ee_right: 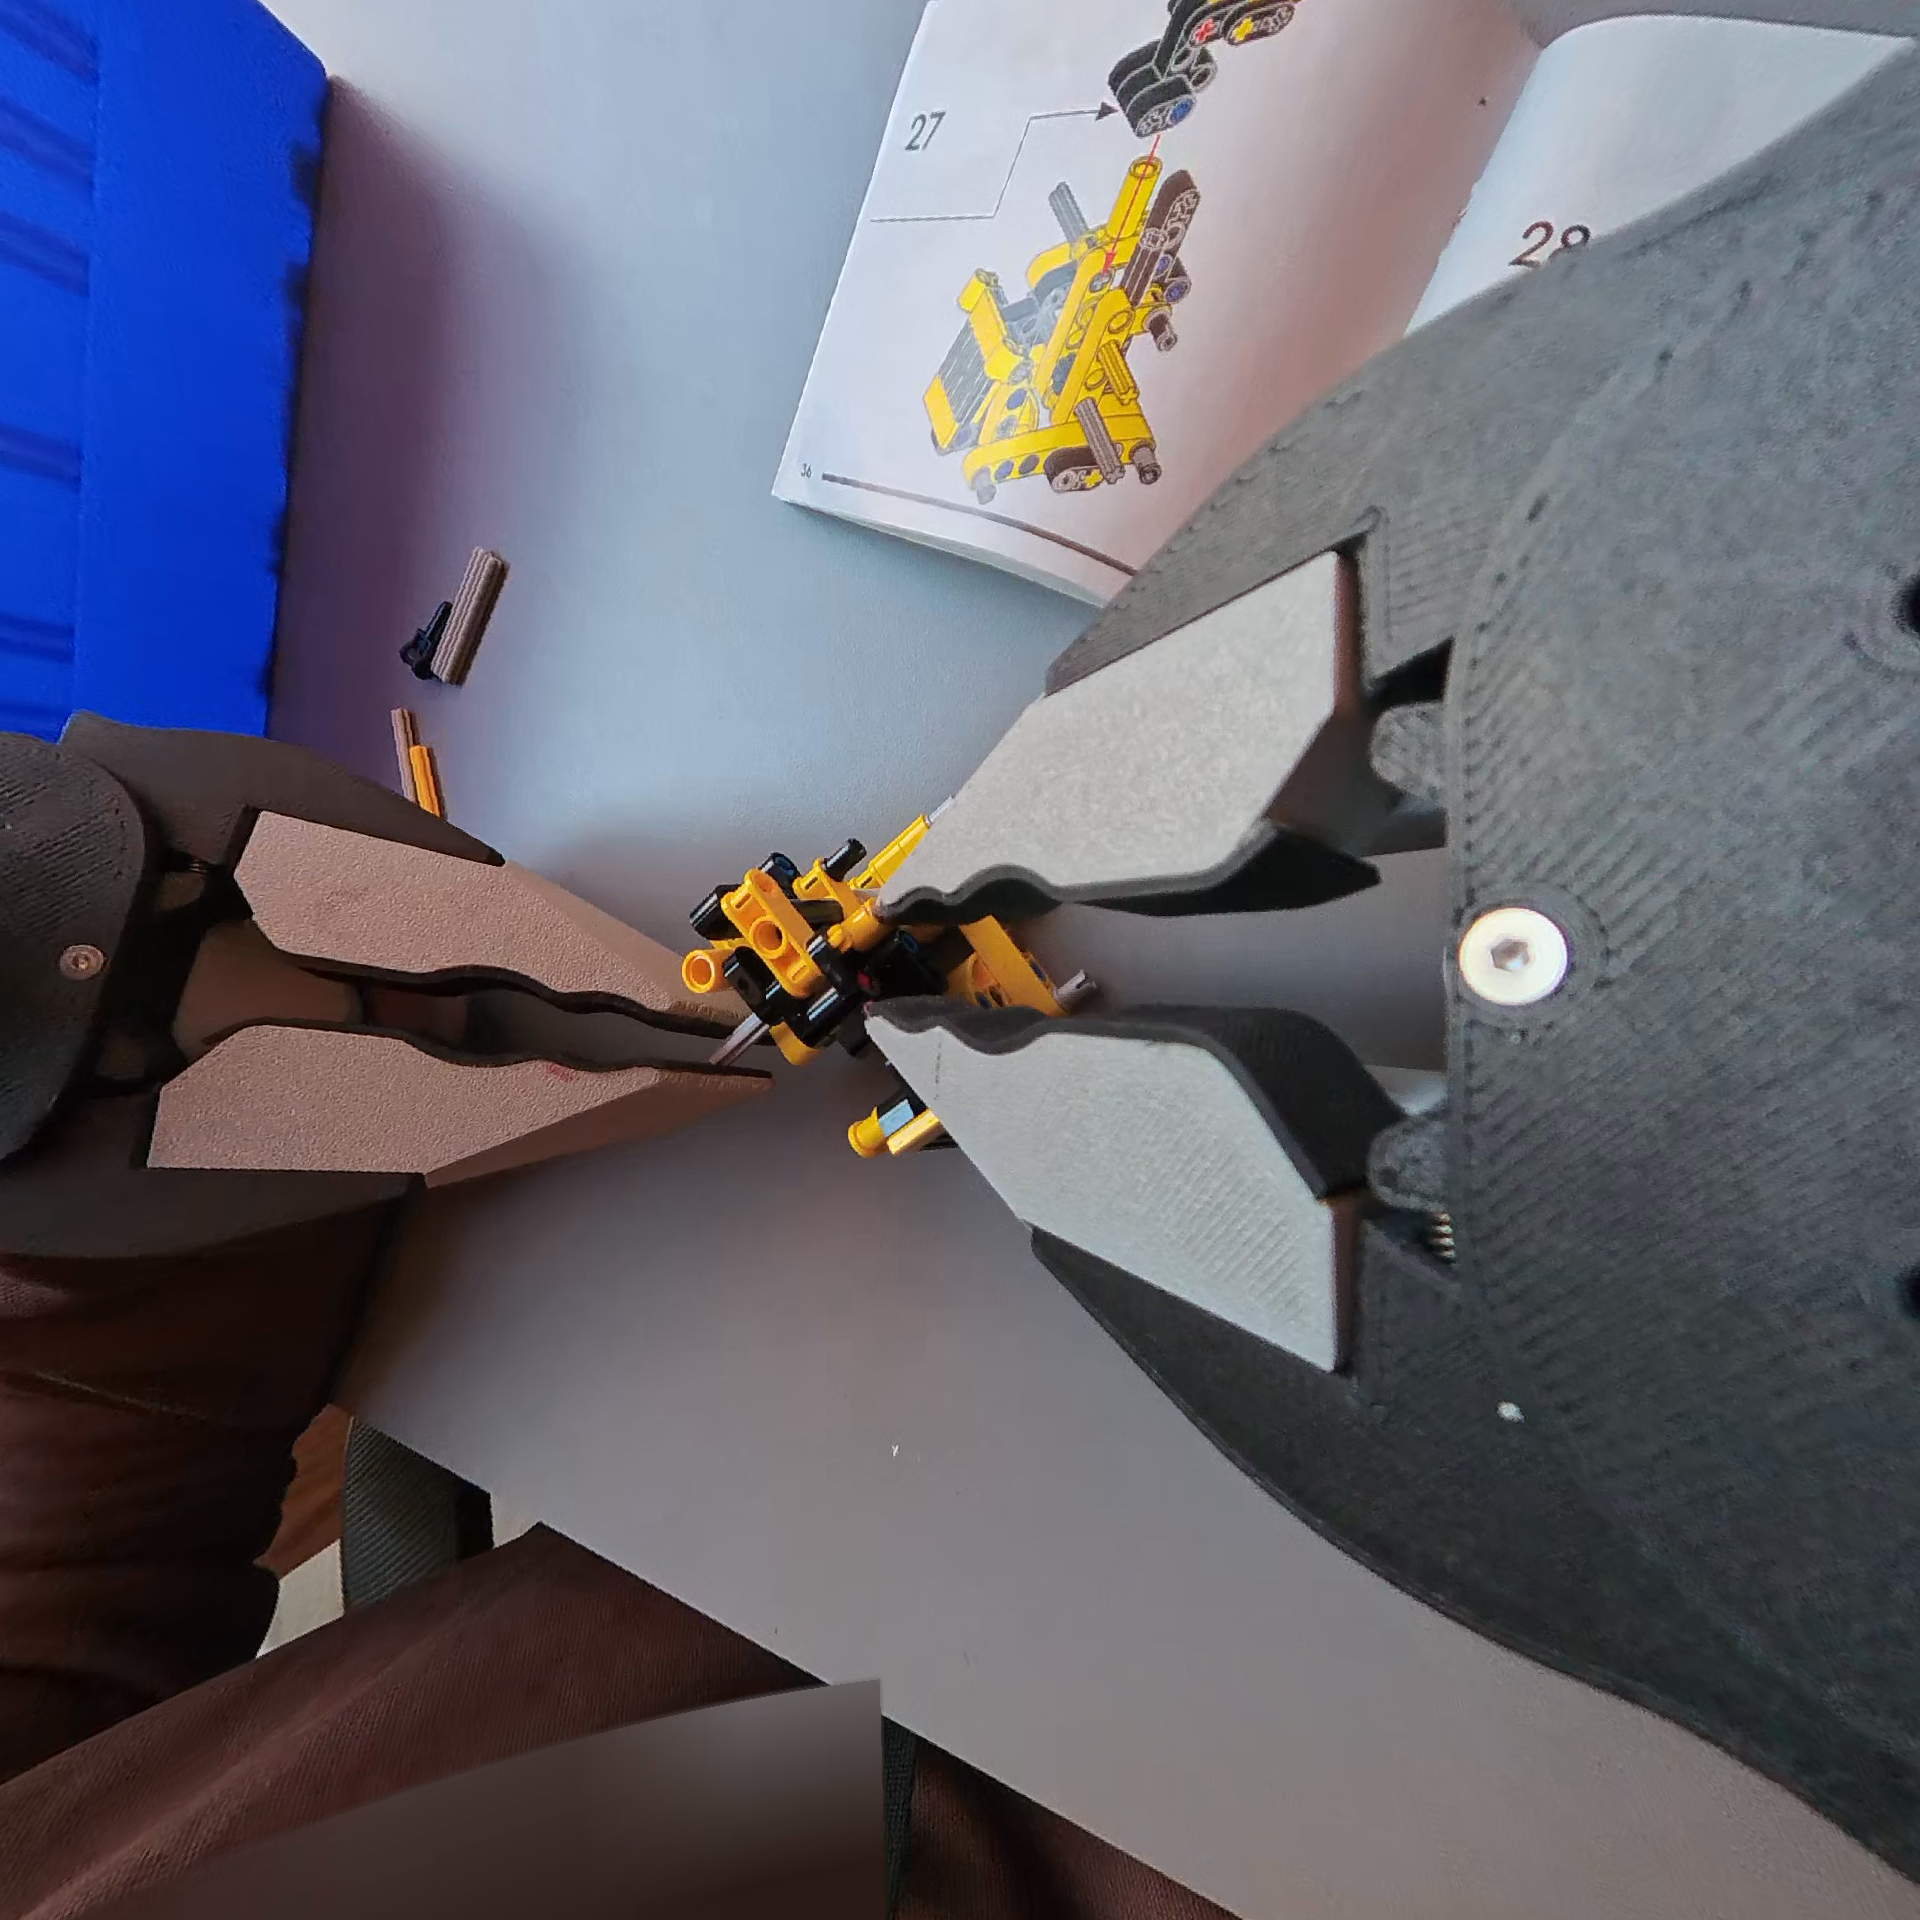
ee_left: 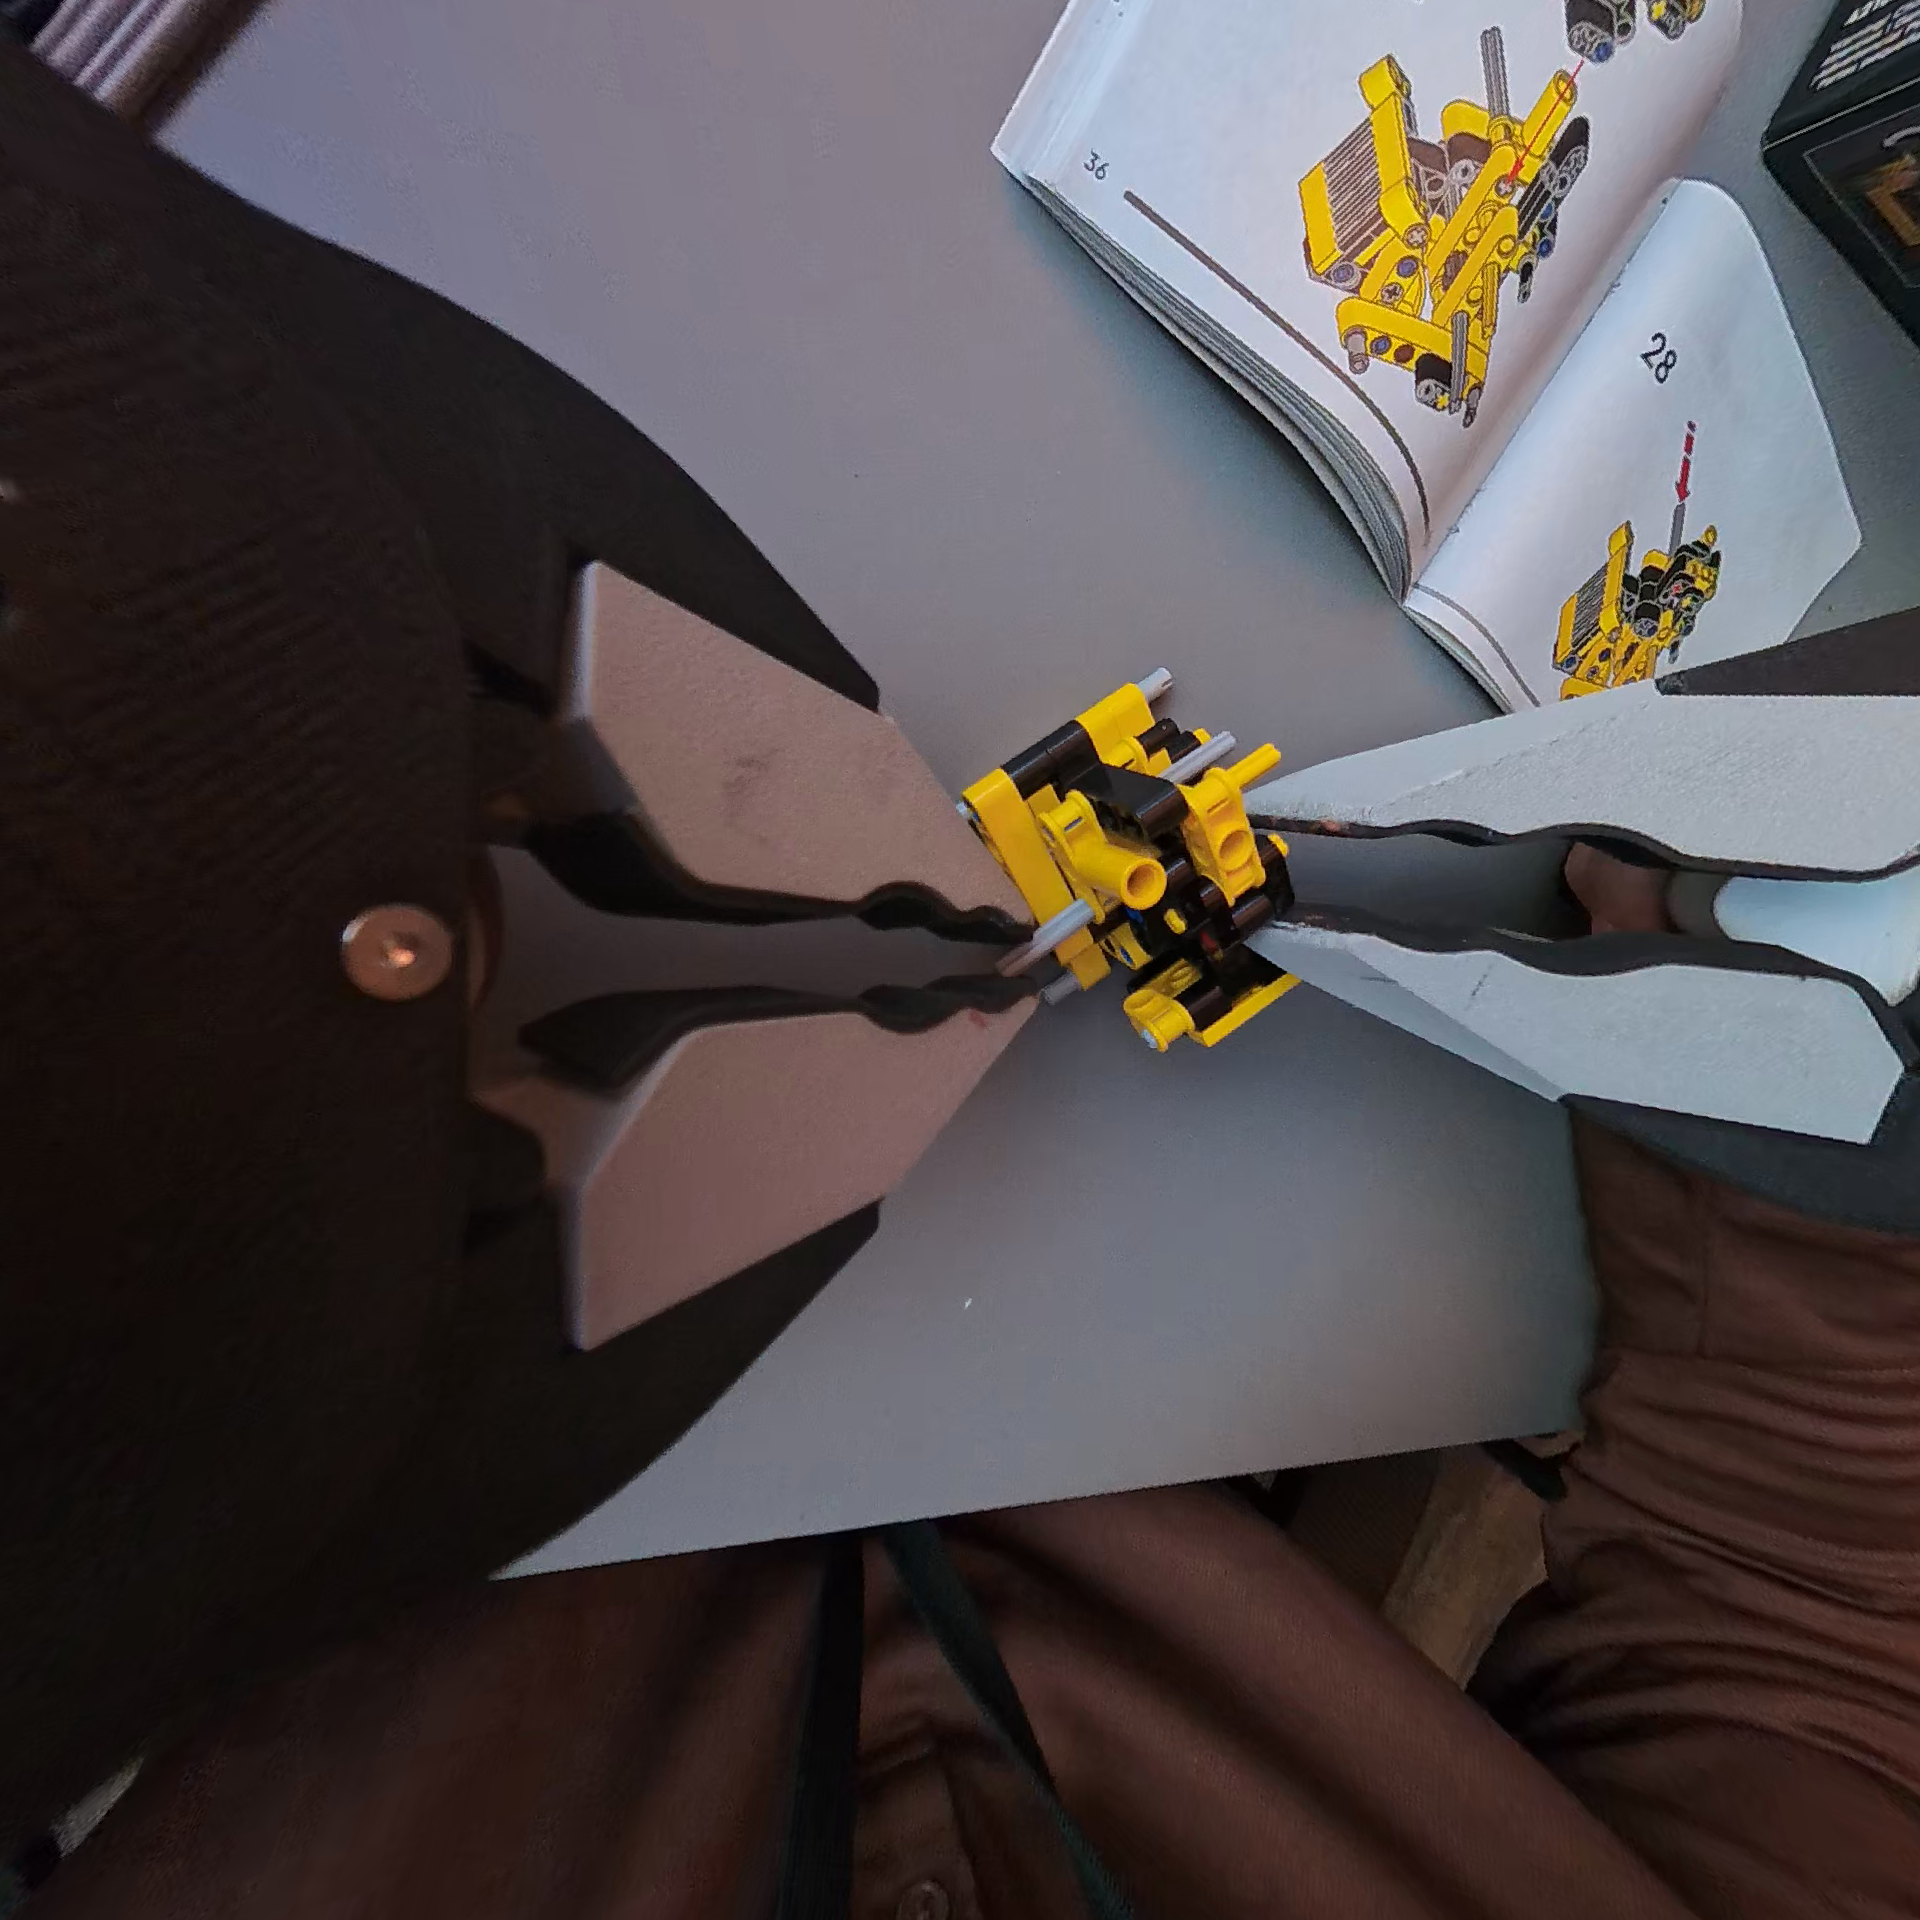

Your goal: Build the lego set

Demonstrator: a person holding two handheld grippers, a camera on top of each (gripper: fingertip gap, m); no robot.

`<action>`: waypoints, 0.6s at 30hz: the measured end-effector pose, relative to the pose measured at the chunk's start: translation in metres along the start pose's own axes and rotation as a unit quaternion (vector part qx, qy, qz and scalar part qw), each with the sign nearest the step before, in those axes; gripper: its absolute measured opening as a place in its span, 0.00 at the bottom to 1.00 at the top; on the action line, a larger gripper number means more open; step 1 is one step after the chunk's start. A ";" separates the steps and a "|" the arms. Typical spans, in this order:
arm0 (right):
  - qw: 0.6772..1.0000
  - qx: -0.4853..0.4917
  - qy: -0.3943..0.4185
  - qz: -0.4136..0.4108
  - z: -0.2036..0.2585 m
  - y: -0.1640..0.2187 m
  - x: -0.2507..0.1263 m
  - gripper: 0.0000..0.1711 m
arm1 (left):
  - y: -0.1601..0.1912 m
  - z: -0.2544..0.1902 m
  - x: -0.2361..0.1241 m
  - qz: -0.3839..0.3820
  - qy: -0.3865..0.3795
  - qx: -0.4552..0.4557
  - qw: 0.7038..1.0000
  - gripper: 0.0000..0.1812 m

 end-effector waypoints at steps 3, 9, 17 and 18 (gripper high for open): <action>1.000 -0.003 0.004 0.000 0.001 0.000 0.000 0.06 | 0.000 0.000 0.001 0.001 -0.001 0.000 1.000 0.01; 1.000 -0.003 0.004 -0.001 0.002 0.000 0.000 0.06 | 0.000 -0.001 0.003 0.000 0.002 -0.002 1.000 0.01; 1.000 0.000 -0.006 0.002 -0.001 -0.001 0.001 0.06 | 0.000 -0.002 0.001 0.011 -0.007 0.019 1.000 0.01; 1.000 0.003 -0.011 0.001 -0.001 -0.001 0.001 0.06 | 0.001 -0.005 -0.001 0.022 -0.024 0.045 0.998 0.02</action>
Point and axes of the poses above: each gripper's, where its closed fingertips meet, x out along the fingers, y out of its underside, z = x × y across the jaws, the point moved 9 cm from there along -x, back along the fingers, and after that the axes turned 11 degrees about y, right-handed, at the moved point
